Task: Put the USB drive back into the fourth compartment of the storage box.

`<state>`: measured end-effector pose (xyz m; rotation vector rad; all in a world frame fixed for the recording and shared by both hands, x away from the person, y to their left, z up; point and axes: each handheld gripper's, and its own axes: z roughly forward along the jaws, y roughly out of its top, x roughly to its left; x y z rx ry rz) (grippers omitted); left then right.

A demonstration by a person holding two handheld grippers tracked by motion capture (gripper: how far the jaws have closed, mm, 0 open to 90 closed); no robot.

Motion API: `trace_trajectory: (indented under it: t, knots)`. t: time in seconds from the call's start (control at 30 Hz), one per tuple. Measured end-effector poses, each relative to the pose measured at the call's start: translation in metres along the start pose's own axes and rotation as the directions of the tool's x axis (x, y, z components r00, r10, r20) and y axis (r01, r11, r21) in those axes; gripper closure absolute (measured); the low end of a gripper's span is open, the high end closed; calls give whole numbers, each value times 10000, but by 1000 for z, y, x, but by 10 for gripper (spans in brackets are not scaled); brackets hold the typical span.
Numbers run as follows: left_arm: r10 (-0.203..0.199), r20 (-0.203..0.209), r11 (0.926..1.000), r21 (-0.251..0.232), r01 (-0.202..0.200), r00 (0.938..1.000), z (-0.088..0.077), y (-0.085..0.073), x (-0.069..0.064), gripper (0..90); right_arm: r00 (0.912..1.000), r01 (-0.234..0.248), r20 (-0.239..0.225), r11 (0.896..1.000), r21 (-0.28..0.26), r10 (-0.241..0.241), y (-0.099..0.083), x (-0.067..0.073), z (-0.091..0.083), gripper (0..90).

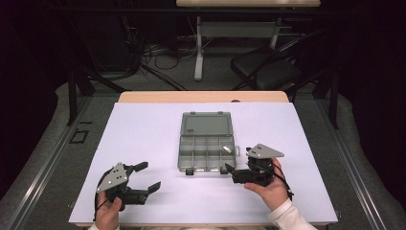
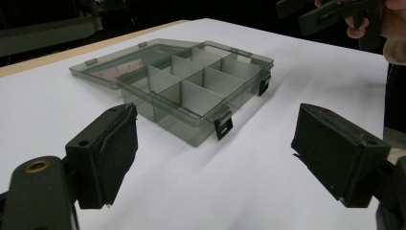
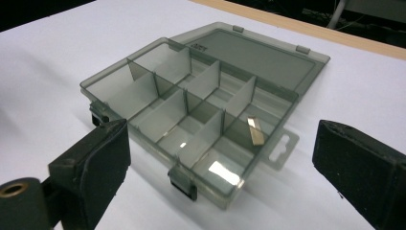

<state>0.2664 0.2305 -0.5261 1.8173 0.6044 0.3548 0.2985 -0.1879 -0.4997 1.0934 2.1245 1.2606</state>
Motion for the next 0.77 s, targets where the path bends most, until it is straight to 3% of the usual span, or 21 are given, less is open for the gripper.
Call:
trace_trajectory:
  t: [0.4, 0.77]
  knots:
    - [10, -65, 10000, 13, -10, 10000, 1, 0, 0, 158, 9974, -588, 407, 9983, -18, 589, -31, -11, -13, 63]
    - [25, -106, 10000, -19, -25, 9999, 1, 1, 1, 158, 9946, -880, 549, 9961, -75, 883, -37, -18, -11, 68]
